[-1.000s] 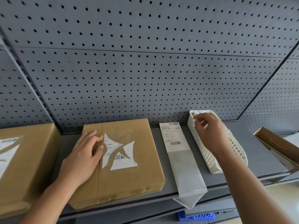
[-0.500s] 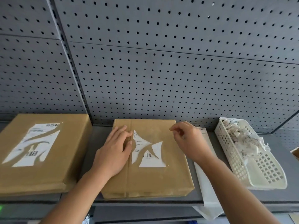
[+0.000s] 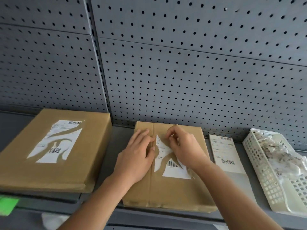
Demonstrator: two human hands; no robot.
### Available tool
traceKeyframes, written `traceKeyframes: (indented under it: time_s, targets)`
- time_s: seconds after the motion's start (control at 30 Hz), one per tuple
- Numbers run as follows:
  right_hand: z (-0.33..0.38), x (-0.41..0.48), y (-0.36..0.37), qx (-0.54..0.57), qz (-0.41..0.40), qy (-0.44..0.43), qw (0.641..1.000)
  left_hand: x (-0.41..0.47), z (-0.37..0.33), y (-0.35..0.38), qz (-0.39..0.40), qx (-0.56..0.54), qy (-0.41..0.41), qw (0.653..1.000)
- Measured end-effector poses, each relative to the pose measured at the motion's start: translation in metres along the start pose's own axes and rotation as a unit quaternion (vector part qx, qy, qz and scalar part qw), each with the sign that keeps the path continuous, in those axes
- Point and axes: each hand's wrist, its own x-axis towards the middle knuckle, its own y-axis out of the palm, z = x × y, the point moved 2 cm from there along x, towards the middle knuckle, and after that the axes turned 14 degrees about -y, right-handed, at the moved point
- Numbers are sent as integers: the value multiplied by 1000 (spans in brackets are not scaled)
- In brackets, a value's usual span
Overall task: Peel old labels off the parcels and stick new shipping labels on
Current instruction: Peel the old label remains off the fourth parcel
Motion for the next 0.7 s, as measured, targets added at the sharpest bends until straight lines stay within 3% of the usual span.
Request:
traceKeyframes:
  time_s: [0.5, 0.7]
  targets:
    - [-5, 21, 24, -60, -4, -74, 995, 1, -2, -3, 5, 5, -6, 1000]
    - [-8, 20, 21, -8, -10, -57, 998, 1, -1, -2, 3, 1, -5, 1000]
